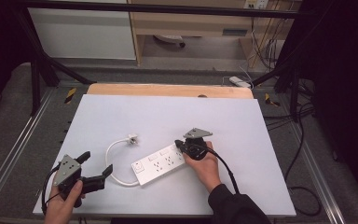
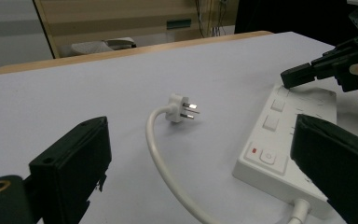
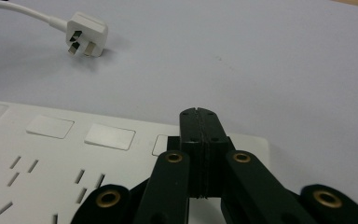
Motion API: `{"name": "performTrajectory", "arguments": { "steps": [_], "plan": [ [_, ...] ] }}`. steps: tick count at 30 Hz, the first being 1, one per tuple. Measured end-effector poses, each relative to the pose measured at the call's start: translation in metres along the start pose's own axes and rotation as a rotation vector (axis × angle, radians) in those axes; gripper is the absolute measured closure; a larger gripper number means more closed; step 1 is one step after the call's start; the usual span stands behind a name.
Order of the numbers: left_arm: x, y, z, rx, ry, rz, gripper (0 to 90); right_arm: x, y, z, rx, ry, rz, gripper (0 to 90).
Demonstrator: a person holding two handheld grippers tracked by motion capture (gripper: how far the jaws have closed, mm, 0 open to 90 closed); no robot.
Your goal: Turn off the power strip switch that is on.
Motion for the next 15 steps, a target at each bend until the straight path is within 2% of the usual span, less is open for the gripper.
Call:
{"name": "performTrajectory", "arguments": {
  "steps": [15],
  "plan": [
    [0.0001,0.0,0.0001,0.001,-0.001,-0.001,4.9,-0.0027,0.0011,-0.0014,0.017,-0.022,-0.004,90.0]
  ]
}}
Point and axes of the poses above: each handheld gripper's, and its own axes: y roughly forward along the jaws, z roughly out of its top, x roughly to its right, the point moved 10 cm from there along y, roughly forward along the jaws, and after that the axes turned 5 degrees about -x, right-handed, at the moved point
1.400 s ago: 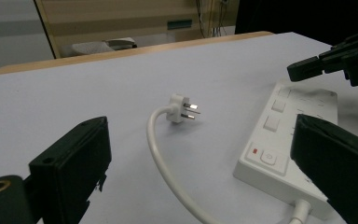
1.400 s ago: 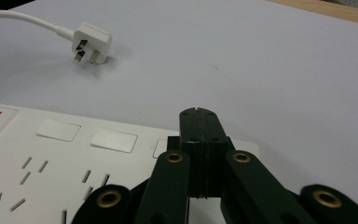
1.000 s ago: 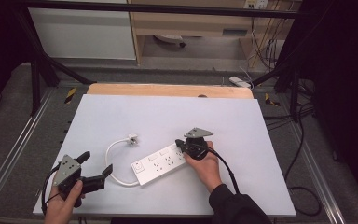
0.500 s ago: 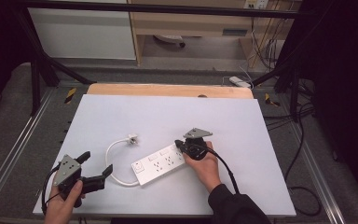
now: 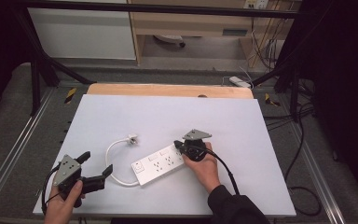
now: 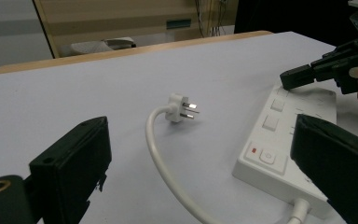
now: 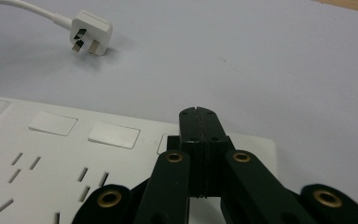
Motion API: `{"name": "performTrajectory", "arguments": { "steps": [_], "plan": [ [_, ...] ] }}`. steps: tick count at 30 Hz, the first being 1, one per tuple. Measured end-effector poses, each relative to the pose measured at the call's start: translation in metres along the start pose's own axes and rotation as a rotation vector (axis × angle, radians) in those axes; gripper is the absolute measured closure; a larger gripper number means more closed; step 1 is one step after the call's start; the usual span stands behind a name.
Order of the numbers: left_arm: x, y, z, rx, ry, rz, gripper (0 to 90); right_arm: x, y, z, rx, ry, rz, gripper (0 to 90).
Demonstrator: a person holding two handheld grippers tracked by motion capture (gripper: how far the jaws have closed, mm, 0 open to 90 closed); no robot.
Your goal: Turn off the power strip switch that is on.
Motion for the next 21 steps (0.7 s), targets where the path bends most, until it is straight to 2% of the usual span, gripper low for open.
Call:
{"name": "performTrajectory", "arguments": {
  "steps": [21],
  "plan": [
    [0.0001,0.0001,-0.0002,-0.001,0.0,0.001,4.9,0.0006,0.001,-0.0009,0.038,-0.006,0.008,90.0]
  ]
}}
Point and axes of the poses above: each handheld gripper's, and its own axes: y roughly forward along the jaws, z roughly out of its top, x roughly to its right, the point moved 10 cm from there along y, roughly forward along the jaws, and after that the axes turned 5 degrees about -x, right-handed, at the moved point
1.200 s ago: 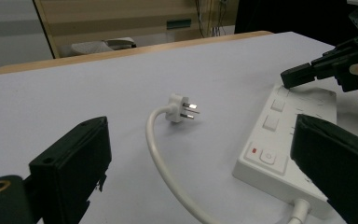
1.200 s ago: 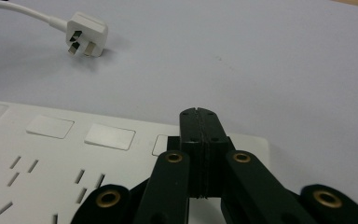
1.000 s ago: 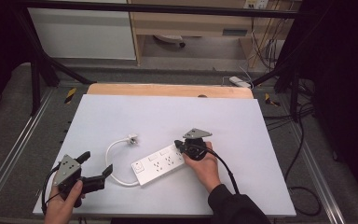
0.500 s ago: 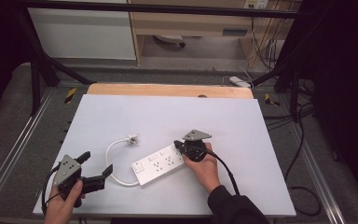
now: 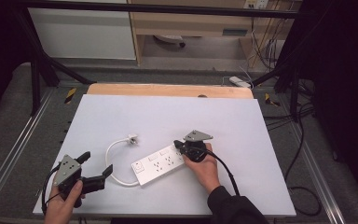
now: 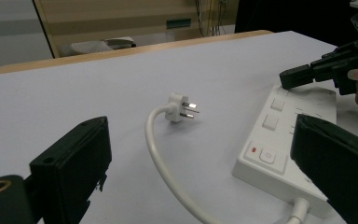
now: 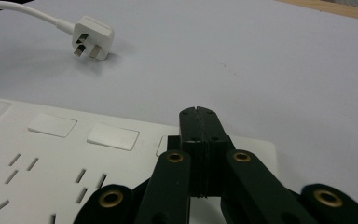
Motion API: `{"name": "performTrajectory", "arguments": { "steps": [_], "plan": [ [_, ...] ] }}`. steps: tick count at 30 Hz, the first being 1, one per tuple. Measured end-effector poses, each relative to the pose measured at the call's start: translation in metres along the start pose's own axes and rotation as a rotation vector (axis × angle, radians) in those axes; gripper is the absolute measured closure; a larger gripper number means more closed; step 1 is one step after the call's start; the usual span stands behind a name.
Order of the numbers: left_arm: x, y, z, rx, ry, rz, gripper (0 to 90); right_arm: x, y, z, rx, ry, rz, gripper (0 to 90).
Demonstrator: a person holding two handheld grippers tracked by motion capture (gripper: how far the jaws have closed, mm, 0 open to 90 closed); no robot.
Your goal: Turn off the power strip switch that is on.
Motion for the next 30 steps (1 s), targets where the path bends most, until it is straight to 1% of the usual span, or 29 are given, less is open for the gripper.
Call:
{"name": "performTrajectory", "arguments": {
  "steps": [6,8,10,13,19,23,30],
  "plan": [
    [0.0,0.0,0.0,-0.001,0.0,0.0,5.0,0.0,0.0,-0.001,0.009,0.015,0.002,90.0],
    [0.0,0.0,0.0,-0.002,0.002,0.001,4.9,0.003,0.0,-0.002,0.013,0.015,-0.011,90.0],
    [0.0,0.0,0.0,-0.002,0.003,0.001,5.0,0.01,-0.002,-0.003,0.01,0.023,-0.033,90.0],
    [0.0,0.0,0.0,-0.002,0.004,0.0,5.0,0.01,-0.001,-0.003,0.004,0.0,-0.034,90.0],
    [0.0,0.0,0.0,-0.002,0.001,0.001,5.0,0.009,-0.002,-0.002,0.017,0.015,-0.023,90.0],
    [0.0,0.0,0.0,-0.001,0.0,0.001,5.0,0.006,-0.005,0.003,0.041,0.008,-0.016,90.0],
    [0.0,0.0,0.0,-0.002,0.004,0.001,5.0,0.005,-0.007,0.003,0.036,0.021,0.0,90.0]
  ]
}}
Point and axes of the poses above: each handheld gripper's, and its own axes: y roughly forward along the jaws, z roughly out of its top, x roughly to its right, the point moved 10 cm from there along y, roughly forward along the jaws, and after that the axes turned 5 degrees about -x, right-handed, at the moved point
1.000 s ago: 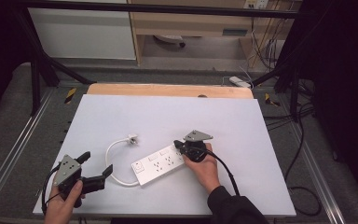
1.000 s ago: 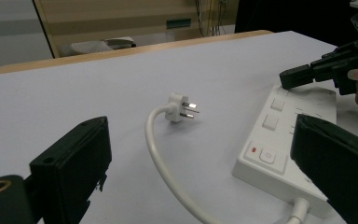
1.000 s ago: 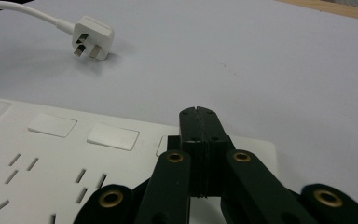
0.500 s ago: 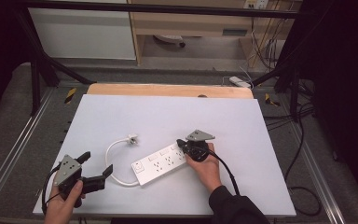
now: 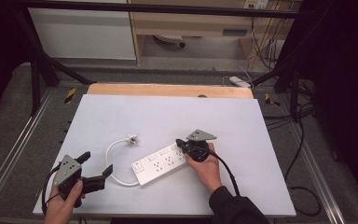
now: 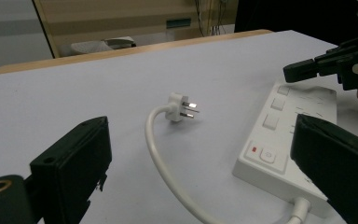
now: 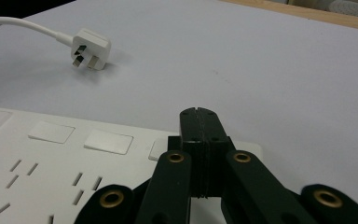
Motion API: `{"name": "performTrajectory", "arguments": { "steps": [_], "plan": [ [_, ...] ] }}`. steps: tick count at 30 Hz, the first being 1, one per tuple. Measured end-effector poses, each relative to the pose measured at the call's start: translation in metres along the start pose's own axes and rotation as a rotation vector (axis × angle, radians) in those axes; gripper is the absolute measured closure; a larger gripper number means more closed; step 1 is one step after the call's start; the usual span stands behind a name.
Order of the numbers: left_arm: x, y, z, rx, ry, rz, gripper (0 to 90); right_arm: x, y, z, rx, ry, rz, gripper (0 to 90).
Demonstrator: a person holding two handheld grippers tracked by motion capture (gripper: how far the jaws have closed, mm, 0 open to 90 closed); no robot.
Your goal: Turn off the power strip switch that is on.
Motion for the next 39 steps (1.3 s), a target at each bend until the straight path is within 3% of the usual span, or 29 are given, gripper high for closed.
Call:
{"name": "performTrajectory", "arguments": {
  "steps": [10,17,25,32,36,39],
  "plan": [
    [-0.001,0.0,0.0,-0.001,-0.002,0.002,5.0,-0.002,-0.005,0.004,0.009,0.015,0.018,90.0],
    [-0.001,0.0,-0.001,-0.005,0.002,0.006,5.0,-0.001,-0.008,0.007,0.023,0.044,0.031,82.8],
    [-0.002,-0.001,-0.004,-0.015,0.006,0.016,4.6,0.002,-0.016,0.012,0.042,0.055,0.044,53.6],
    [-0.003,0.0,-0.005,-0.023,0.004,0.02,4.6,0.007,-0.02,0.017,0.052,0.076,0.014,24.3],
    [-0.003,0.0,-0.005,-0.021,0.002,0.021,4.6,0.007,-0.025,0.023,0.057,0.094,0.012,11.7],
    [-0.003,0.0,-0.005,-0.018,0.001,0.02,4.6,0.009,-0.029,0.027,0.06,0.084,-0.027,7.4]
  ]
}}
Point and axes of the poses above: each handheld gripper's, and its own axes: y roughly forward along the jaws, z roughly out of its top, x roughly to its right, the point moved 10 cm from there along y, roughly forward along the jaws, and after that the axes turned 5 degrees about -x, right-handed, at the moved point
